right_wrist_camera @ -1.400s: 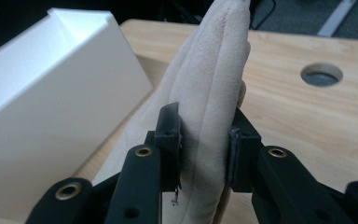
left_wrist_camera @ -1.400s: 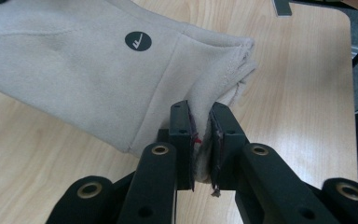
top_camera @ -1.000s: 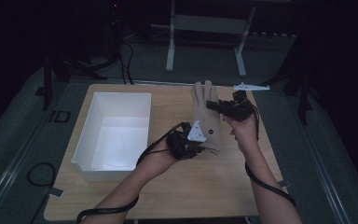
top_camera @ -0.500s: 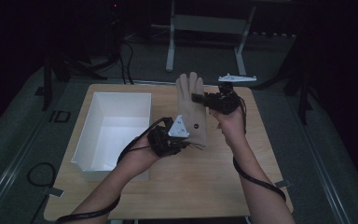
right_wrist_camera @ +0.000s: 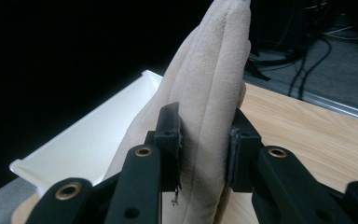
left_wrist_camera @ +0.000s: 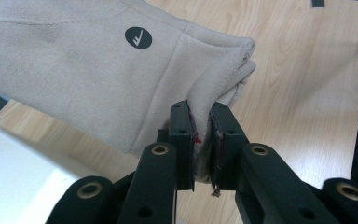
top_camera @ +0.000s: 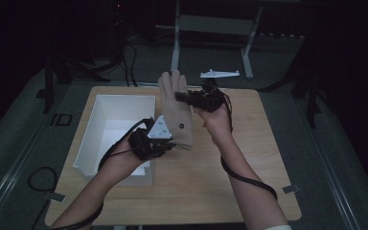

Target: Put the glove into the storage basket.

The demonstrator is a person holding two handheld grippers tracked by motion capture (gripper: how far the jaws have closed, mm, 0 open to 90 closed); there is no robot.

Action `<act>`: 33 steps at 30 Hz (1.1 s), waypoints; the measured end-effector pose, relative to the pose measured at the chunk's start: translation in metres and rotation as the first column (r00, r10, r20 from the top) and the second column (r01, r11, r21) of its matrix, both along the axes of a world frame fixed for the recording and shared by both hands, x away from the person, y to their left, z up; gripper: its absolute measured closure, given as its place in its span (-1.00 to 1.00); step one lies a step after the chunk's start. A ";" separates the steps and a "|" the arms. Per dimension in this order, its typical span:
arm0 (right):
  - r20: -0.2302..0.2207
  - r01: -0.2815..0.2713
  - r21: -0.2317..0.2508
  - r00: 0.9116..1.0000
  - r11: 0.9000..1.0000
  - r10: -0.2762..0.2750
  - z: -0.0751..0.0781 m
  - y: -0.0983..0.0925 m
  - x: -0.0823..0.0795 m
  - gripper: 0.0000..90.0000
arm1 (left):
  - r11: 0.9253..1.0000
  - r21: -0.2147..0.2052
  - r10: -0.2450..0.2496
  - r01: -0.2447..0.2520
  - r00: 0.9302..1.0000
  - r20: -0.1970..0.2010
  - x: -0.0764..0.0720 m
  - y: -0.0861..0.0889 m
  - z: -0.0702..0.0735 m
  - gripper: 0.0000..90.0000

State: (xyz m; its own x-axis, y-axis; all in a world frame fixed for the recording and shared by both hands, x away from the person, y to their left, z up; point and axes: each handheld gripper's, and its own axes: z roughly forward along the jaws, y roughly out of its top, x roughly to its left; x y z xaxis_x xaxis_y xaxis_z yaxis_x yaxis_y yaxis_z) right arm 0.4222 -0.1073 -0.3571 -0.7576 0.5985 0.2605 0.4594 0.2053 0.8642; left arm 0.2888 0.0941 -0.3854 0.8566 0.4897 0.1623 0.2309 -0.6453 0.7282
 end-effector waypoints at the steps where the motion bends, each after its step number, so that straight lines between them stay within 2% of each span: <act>1: -0.002 -0.007 0.004 1.000 1.000 0.007 0.000 0.005 0.001 0.58 | 1.000 0.001 0.013 -0.013 1.000 -0.001 -0.001 0.008 0.000 0.82; 5: 0.006 -0.038 0.002 0.999 0.999 0.038 0.001 0.029 0.001 0.58 | 0.999 0.007 0.041 -0.040 0.999 -0.007 -0.004 0.026 0.000 0.82; 19: -0.024 -0.098 0.006 0.995 0.995 0.098 -0.008 0.084 0.004 0.58 | 0.993 0.017 0.117 -0.117 0.993 -0.028 -0.012 0.073 -0.010 0.82; 25: -0.037 -0.119 0.006 0.992 0.993 0.119 -0.015 0.104 0.004 0.58 | 0.988 0.011 0.157 -0.157 0.987 -0.041 -0.017 0.094 -0.017 0.82; 33: -0.054 -0.144 0.004 0.988 0.990 0.144 -0.025 0.130 0.002 0.58 | 0.978 0.014 0.209 -0.209 0.975 -0.072 -0.022 0.119 -0.029 0.82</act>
